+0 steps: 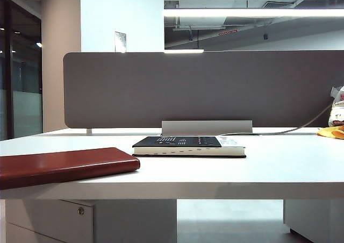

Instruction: Pick up the red book and place it on top of the black book.

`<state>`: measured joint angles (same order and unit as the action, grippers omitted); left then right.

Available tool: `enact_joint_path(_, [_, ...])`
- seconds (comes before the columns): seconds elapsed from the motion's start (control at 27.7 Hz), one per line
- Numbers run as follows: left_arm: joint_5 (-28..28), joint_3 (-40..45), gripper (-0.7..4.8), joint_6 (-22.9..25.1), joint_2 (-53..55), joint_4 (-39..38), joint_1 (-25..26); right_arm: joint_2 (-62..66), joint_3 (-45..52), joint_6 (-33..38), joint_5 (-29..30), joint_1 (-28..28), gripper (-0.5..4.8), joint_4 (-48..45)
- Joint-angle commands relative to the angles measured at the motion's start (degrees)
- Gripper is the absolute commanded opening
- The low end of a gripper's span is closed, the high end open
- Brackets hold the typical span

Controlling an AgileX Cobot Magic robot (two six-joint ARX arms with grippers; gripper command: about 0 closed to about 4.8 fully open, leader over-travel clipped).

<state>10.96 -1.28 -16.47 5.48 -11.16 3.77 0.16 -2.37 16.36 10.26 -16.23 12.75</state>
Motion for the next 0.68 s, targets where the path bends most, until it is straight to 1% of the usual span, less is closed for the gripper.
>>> enact_joint_path(0.04, [1.1,0.0,-0.03,-1.7,0.3,-1.0,-0.1,0.0,-0.2,0.1,-0.3,0.0,0.49,-1.0])
enact_joint_path(0.25, [2.2,0.0,-0.03,-6.5,3.5,-0.9,-0.5,0.0,-0.2,0.0,-0.3,0.0,0.49,-1.0])
enact_joint_path(0.54, [2.0,0.0,-0.03,-6.8,8.3,-1.0,-3.3,0.0,-0.2,0.1,-0.2,0.0,0.49,-1.0])
enact_joint_path(0.68, [1.2,0.0,-0.03,-8.1,11.4,-1.0,-4.4,0.0,-0.2,0.1,-0.2,0.0,0.49,-1.0])
